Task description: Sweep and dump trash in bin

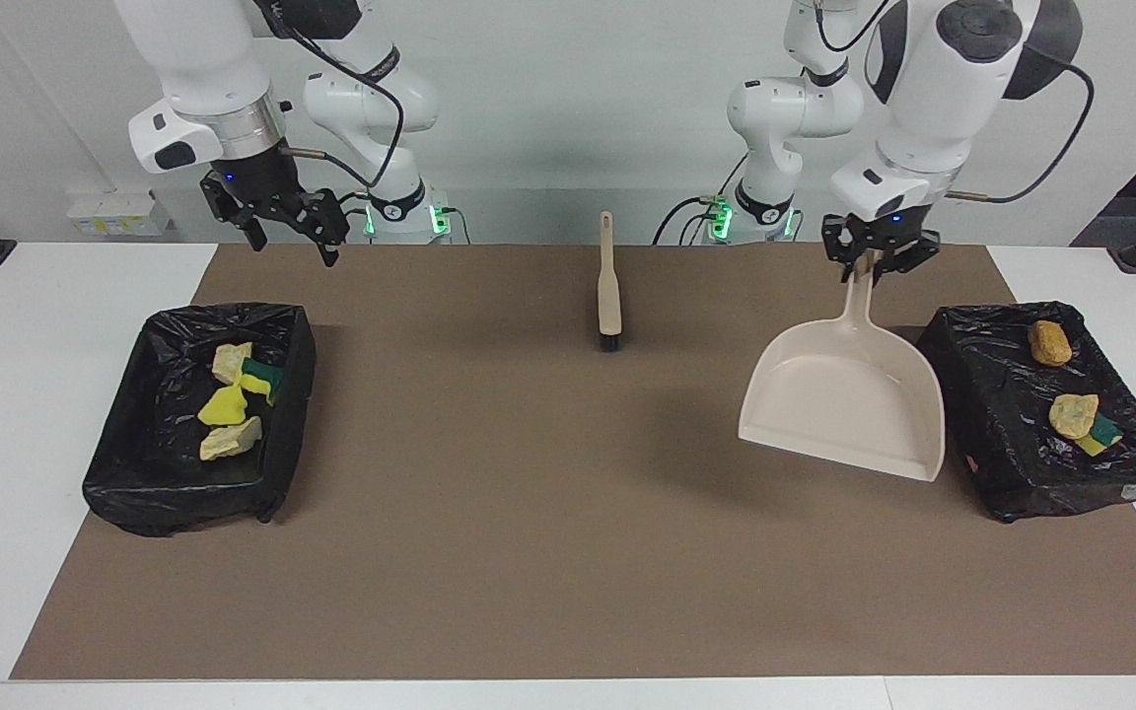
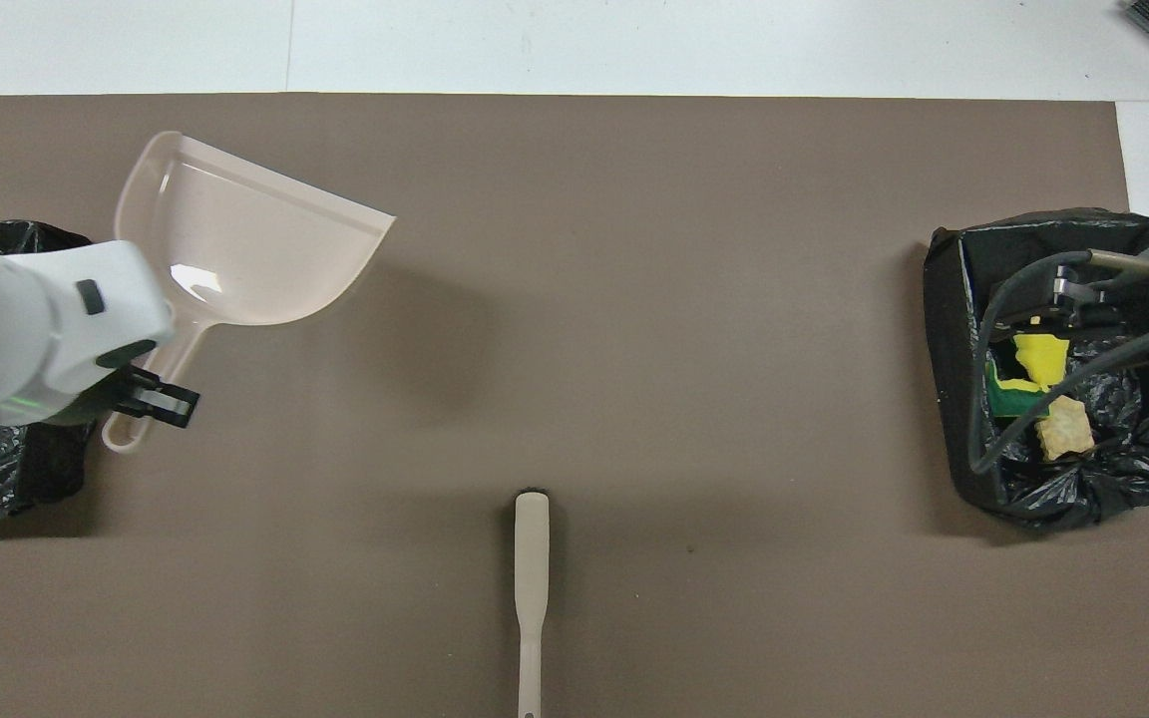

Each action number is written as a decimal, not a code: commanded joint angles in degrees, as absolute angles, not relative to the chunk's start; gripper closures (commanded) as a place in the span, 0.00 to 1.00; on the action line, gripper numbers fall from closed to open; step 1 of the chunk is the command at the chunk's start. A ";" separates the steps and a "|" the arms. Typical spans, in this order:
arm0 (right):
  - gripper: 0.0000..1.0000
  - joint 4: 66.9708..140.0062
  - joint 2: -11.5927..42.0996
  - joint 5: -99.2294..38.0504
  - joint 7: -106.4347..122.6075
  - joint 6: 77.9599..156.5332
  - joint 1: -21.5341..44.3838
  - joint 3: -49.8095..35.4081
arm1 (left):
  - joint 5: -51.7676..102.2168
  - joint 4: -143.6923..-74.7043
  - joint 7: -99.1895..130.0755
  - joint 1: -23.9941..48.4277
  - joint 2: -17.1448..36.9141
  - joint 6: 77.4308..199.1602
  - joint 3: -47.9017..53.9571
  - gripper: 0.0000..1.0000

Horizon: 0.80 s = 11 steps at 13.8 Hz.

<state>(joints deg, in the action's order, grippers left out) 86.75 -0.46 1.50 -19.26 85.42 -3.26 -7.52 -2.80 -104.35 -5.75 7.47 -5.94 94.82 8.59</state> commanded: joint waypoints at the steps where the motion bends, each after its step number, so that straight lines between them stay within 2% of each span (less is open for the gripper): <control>1: 0.00 85.25 -0.70 1.94 -17.14 83.24 -2.20 -5.72 | 0.95 -107.83 3.12 14.04 -5.11 102.01 7.21 1.00; 5: 0.00 86.31 -1.41 1.58 -17.14 82.26 -0.97 -5.63 | 1.41 -108.02 19.20 23.53 3.58 111.07 7.21 1.00; 7: 0.00 85.96 -1.32 1.58 -17.14 82.18 -0.36 -5.36 | 1.41 -107.84 26.34 26.09 8.24 116.25 7.21 1.00; 11: 0.00 85.87 -1.05 1.84 -17.14 82.18 -0.18 -4.57 | 1.41 -109.15 27.33 27.94 10.89 122.14 7.29 1.00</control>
<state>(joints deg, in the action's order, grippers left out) 85.86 -0.77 1.49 -18.78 83.02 -0.45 -5.21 0.74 -108.37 26.62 26.29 10.87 119.14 8.49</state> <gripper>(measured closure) 0.000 0.670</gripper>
